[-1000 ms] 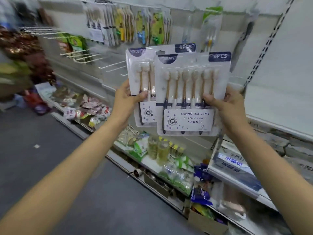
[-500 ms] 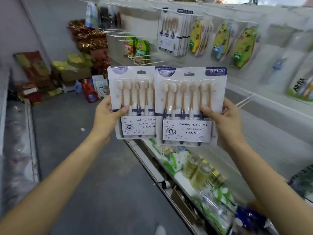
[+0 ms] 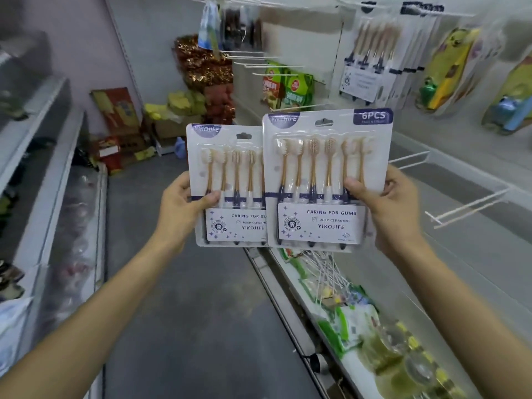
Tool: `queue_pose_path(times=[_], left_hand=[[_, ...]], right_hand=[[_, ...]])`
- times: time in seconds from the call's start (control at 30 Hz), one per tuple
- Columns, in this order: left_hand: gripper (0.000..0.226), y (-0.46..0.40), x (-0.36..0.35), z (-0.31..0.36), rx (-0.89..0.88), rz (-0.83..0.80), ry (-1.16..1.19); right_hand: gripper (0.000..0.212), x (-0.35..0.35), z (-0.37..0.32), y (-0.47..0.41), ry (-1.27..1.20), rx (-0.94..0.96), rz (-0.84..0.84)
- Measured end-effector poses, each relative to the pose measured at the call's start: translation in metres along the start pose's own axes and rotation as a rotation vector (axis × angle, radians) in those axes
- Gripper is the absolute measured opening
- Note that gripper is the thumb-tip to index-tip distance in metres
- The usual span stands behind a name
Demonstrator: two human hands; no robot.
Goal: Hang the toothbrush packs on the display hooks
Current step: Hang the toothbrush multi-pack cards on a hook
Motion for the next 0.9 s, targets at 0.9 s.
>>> queue_pose_path(times=[0.9], left_hand=[[0.04,-0.377,-0.067,-0.069,-0.123,-0.44,0.131]], right_hand=[[0.033,-0.062,0.062,-0.197,0.133,0.104,0.421]])
Point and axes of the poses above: each hand's wrist, its own y-axis away from the middle knuckle, its own x-axis out of the back of the hand, z = x × y, the point moved 8 cm from there along -y, towards the middle knuckle, and after that the axes turned 4 degrees about -y, right-handed, at the moved point
